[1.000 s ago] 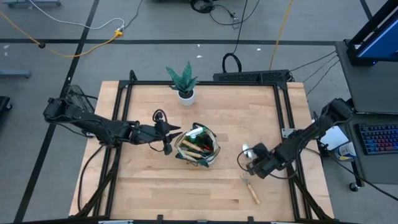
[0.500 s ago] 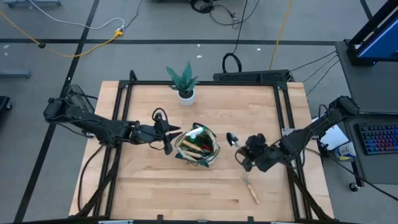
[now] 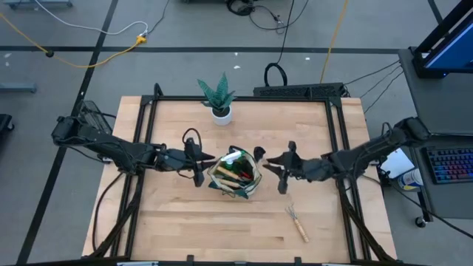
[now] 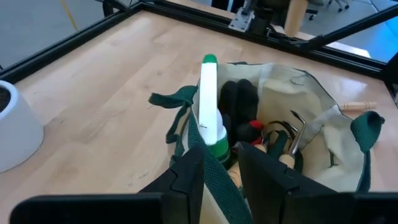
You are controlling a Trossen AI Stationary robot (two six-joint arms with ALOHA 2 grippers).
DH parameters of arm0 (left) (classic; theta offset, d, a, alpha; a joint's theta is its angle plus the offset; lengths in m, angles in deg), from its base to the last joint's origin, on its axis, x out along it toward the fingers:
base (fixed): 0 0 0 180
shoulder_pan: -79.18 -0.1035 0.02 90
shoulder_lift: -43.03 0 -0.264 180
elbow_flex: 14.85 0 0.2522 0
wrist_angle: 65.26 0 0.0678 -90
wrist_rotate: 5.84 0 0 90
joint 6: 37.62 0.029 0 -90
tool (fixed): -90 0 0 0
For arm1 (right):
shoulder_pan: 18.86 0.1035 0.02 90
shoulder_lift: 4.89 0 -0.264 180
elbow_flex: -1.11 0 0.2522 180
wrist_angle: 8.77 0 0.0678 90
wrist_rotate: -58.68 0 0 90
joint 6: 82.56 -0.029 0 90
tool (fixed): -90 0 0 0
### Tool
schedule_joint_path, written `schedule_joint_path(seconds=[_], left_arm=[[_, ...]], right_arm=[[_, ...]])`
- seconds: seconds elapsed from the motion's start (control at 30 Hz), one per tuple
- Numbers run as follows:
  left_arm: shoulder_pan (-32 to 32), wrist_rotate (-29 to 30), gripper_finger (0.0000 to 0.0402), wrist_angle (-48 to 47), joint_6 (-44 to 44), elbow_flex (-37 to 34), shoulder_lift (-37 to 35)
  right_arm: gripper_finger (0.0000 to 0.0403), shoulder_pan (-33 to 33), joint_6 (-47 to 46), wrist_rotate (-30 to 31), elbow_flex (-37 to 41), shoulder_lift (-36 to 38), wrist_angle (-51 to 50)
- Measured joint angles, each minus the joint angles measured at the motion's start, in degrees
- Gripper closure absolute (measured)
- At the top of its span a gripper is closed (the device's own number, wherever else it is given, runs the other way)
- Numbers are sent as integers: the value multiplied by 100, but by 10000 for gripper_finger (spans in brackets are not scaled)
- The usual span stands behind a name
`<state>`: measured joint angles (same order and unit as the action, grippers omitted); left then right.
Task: Pick & Place Garden tools in Gardening bag
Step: Put the brown trowel into the gardening bag
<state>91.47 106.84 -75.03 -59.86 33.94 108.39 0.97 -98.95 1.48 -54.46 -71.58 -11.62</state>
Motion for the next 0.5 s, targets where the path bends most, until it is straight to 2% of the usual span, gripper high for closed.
schedule_joint_path(seconds=[0.23, 0.3, 0.5], left_arm=[[-11, 18, 300, 4, -110, 0, 0], [-17, 33, 300, 7, -136, 0, 0], [-128, 235, 300, 7, -381, 0, 0]], right_arm=[[343, -374, 287, -333, 0, 1, 391], [343, -417, 397, -576, 0, -6, 528], [343, -459, 562, -723, -75, -44, 728]])
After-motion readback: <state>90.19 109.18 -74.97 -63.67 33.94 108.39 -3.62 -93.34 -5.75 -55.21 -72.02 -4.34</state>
